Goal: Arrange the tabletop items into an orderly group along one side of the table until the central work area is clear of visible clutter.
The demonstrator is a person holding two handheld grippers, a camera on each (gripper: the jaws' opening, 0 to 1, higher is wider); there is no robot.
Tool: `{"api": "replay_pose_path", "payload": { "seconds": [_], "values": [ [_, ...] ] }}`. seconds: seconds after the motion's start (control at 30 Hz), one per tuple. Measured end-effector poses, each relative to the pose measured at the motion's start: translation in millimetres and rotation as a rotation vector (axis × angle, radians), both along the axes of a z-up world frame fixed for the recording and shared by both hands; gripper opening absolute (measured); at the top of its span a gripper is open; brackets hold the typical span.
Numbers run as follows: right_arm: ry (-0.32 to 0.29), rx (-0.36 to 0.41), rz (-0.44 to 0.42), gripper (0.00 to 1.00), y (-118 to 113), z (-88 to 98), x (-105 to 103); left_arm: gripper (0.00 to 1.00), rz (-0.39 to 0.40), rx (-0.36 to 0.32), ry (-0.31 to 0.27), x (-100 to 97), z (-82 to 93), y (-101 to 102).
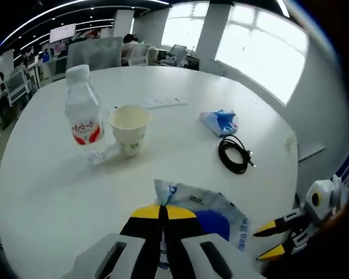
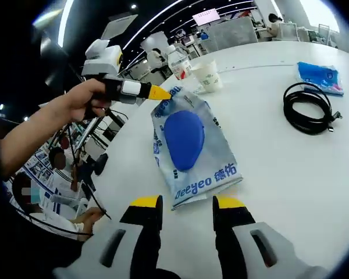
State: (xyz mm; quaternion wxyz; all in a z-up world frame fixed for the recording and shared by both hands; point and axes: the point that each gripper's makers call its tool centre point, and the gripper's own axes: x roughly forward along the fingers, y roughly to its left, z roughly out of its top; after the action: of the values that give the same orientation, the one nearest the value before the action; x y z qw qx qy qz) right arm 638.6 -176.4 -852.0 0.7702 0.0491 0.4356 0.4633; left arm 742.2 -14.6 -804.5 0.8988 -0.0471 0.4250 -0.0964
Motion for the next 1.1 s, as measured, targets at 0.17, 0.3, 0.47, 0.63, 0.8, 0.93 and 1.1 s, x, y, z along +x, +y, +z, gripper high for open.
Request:
{"api": "replay_pose_path", "payload": {
  "seconds": [0.17, 0.3, 0.47, 0.63, 0.8, 0.93, 1.1],
  "values": [
    [0.038, -0.02, -0.041, 0.29, 4, -8.2, -1, 0.0, 0.007, -0.003, 0.001, 0.3, -1.8, 2],
    [0.068, -0.014, -0.086, 0.26, 7, -13.0, 1, 0.0, 0.005, -0.007, 0.004, -0.1, -3.8, 3],
    [0.091, -0.016, -0.106, 0.19, 10, -20.2, -2, 0.0, -0.003, -0.015, 0.007, -0.5, -6.2, 4],
    [0.091, -0.022, -0.115, 0.13, 14, -24.5, -3, 0.0, -0.014, -0.02, 0.006, -1.8, -7.7, 3],
    [0.084, -0.025, -0.118, 0.03, 15, -23.4, -5, 0.0, -0.025, -0.025, 0.007, -2.4, -8.1, 3],
    [0.074, -0.025, -0.117, 0.0, 16, -21.0, -4, 0.0, -0.025, -0.025, -0.003, -2.1, -5.9, 4],
    [0.08, -0.005, -0.125, 0.0, 12, -7.7, -3, 0.0, -0.019, -0.02, -0.007, -5.3, -3.2, 7]
  ]
}}
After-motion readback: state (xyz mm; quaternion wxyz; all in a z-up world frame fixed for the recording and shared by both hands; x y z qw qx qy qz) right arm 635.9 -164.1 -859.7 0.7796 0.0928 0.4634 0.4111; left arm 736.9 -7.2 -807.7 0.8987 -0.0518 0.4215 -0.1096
